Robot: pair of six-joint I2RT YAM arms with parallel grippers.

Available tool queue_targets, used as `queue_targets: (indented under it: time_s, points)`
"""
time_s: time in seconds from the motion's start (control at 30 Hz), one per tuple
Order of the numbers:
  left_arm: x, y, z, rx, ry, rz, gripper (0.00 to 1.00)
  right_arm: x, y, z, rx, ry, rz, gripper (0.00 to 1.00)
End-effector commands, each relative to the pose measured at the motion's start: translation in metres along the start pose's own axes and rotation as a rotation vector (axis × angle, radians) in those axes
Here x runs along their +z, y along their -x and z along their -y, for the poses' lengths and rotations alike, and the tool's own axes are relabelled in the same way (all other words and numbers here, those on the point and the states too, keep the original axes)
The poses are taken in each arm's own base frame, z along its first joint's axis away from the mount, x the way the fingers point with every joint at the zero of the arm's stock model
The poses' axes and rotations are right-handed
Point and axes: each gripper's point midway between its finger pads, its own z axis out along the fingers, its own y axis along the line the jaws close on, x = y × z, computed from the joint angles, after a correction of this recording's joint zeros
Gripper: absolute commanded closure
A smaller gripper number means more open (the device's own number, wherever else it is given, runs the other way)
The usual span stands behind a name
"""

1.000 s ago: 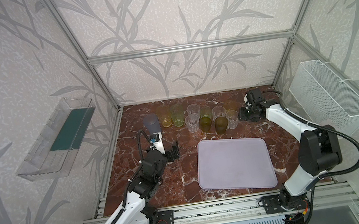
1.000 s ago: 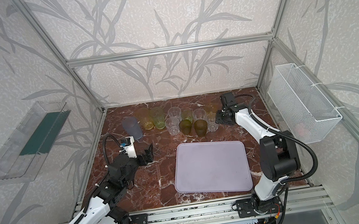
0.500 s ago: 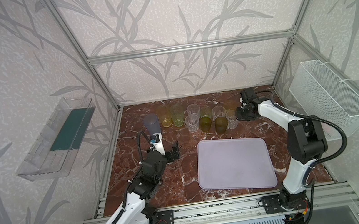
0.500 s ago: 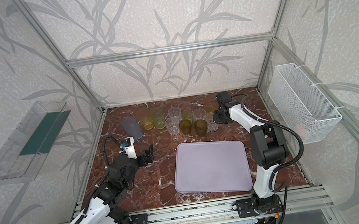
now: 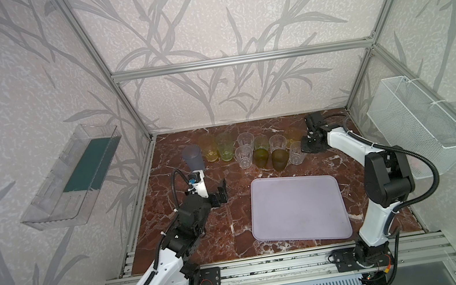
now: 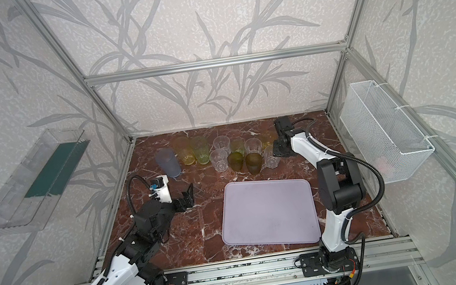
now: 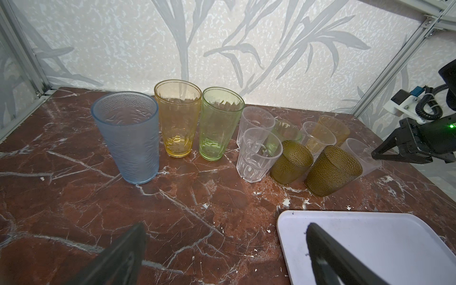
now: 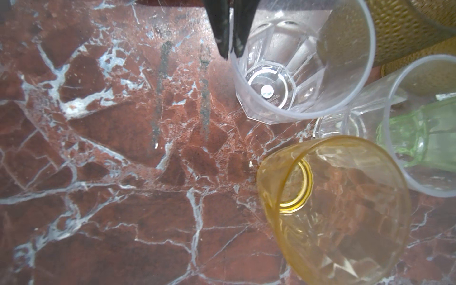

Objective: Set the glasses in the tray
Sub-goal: 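Carry the clear glass over the tray, lower it and open the right gripper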

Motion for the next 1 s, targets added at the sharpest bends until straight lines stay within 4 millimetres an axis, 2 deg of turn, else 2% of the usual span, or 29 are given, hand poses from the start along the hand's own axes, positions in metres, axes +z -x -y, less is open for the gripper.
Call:
queue_targets:
  time_s: [0.0,0.33,0.37,0.47,0.73,0.97]
  points:
    - [-0.001,0.0,-0.001,-0.003,0.001,0.012,0.01,-0.01,0.001,0.009,-0.019,-0.055,0.004,1.0]
    - [0.0,-0.001,0.0,-0.013,-0.002,0.002,0.01,-0.039,-0.006,0.022,-0.022,-0.077,0.041,1.0]
    - [0.0,-0.001,0.0,-0.015,-0.001,0.003,0.01,-0.053,-0.003,0.023,-0.017,-0.071,0.068,1.0]
    - [0.0,-0.001,0.0,-0.022,-0.002,0.003,0.01,-0.069,-0.009,0.03,-0.013,-0.077,0.097,1.0]
    - [0.002,-0.003,0.002,-0.033,-0.01,-0.006,0.01,-0.108,-0.032,0.045,0.004,-0.068,0.15,1.0]
    - [0.003,-0.005,0.003,-0.038,-0.015,-0.011,0.01,-0.134,-0.068,0.058,0.002,-0.061,0.103,1.0]
